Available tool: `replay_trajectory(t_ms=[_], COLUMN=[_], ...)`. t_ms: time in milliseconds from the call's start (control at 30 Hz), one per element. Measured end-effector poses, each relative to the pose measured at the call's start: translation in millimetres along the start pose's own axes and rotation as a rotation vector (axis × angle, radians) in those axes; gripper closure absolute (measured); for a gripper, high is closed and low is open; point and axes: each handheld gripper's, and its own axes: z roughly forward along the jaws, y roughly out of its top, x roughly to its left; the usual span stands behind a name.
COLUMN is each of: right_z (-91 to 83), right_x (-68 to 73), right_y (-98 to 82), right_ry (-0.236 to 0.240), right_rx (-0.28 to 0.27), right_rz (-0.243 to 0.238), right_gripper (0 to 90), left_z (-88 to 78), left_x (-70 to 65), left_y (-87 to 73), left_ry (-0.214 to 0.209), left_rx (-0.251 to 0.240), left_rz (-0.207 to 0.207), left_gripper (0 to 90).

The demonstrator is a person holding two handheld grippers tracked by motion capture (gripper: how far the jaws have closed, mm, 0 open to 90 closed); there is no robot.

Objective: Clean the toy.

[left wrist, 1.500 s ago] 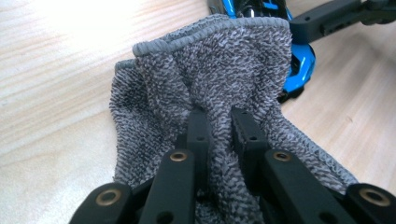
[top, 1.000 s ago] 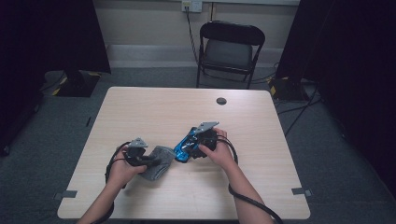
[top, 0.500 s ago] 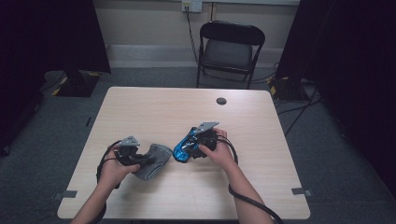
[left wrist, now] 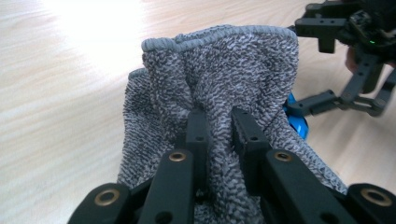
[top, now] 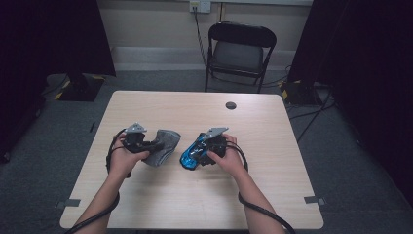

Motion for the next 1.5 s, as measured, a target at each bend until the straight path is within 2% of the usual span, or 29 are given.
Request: replay_trajectory(t_ms=[233,400,433,467,633,700,800,967,1033,1067,1167,1267,1300,1500], right_z=[-0.3,-0.3,-0.3,-0.2,-0.2,-0.3,-0.4,-0.3,-0.3,-0.3,-0.3,-0.3,-0.3,-0.3], right_x=[0.1,0.1,0.2,0.1,0.0,0.0,-0.2,-0.6,-0.6,-0.6,-0.6,-0.4,-0.4,-0.3], right_y=[-1.1,-1.5,-1.5,-1.6,-1.8,-2.2,-2.5,-2.3,-2.3,-2.2,-2.4,-2.1,-2.2,-2.1], right_ry=[0.000,-0.001,-0.001,0.000,0.000,0.000,0.003,0.004,0.004,0.004,0.005,0.002,0.002,0.001], right_rx=[-0.007,-0.010,-0.010,-0.012,-0.013,-0.016,-0.018,-0.017,-0.016,-0.016,-0.017,-0.015,-0.016,-0.015], right_rz=[0.000,-0.001,-0.001,-0.001,0.000,0.001,0.000,0.001,0.002,0.002,0.002,0.001,0.001,0.001], right_gripper=[5.3,5.4,5.3,5.3,5.3,5.3,5.3,5.3,5.3,5.3,5.3,5.3,5.3,5.3], left_z=[17.8,38.3,38.3,47.0,68.1,76.3,87.3,103.2,109.2,111.8,119.1,124.8,126.5,128.8], left_x=[0.5,-2.0,-2.0,-2.4,0.7,2.4,4.6,6.4,6.0,5.1,3.4,1.2,0.2,-1.0], left_y=[14.9,25.0,25.0,28.8,34.4,34.7,33.5,29.6,28.2,27.5,25.9,24.0,23.0,21.0], left_ry=[0.012,0.019,0.019,0.027,0.038,0.050,0.072,0.083,0.080,0.078,0.069,0.085,0.085,0.093], left_rx=[-0.020,-0.013,-0.013,-0.009,0.001,-0.006,0.001,0.005,0.019,0.011,0.019,0.023,0.018,0.018], left_rz=[0.000,0.020,0.020,0.021,0.000,-0.007,0.008,0.033,0.031,0.025,0.045,0.028,0.011,0.000], left_gripper=[78.8,78.7,78.6,78.6,78.4,78.4,78.5,78.3,78.3,78.3,75.3,73.0,72.0,72.7])
